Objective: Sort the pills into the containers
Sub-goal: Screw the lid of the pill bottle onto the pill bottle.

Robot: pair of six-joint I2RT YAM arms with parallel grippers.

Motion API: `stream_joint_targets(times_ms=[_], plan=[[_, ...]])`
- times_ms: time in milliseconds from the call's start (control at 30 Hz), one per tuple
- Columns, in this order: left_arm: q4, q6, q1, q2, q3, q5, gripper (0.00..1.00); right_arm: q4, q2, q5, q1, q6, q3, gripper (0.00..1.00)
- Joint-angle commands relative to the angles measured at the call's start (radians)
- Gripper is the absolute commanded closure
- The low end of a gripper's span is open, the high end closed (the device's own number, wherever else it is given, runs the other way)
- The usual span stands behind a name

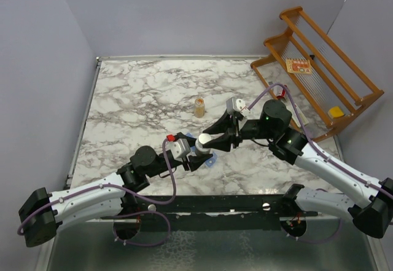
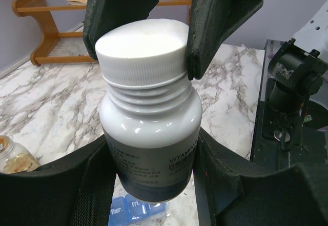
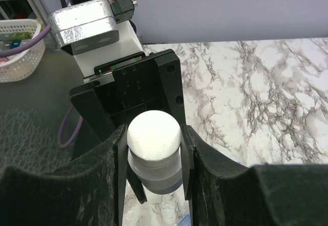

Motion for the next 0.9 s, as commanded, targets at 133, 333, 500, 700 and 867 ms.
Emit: stream_joint_targets(times_ms=[133, 333, 500, 700, 867], plan=[[0.094, 0.014, -0.005, -0.042, 0.055, -0.003, 1.0, -0.046, 0.007, -0.019, 0.002, -0.016, 0.008, 0.99], [0.094, 0.013, -0.005, -0.041, 0.059, 0.005, 1.0, -0.058, 0.015, -0.048, 0.002, -0.023, 0.021, 0.99], [0.094, 0.015, -0.005, -0.031, 0.067, 0.004, 1.0, -0.091, 0.007, -0.062, 0.001, -0.042, 0.038, 0.99], [0.094, 0.008, -0.005, -0.005, 0.091, 0.023, 1.0, -0.098, -0.009, -0.074, 0.002, -0.056, 0.04, 0.99], [0.094, 0.011, -0.005, -0.018, 0.095, 0.02, 1.0, -0.116, -0.021, -0.061, 0.002, -0.068, 0.044, 0.99]])
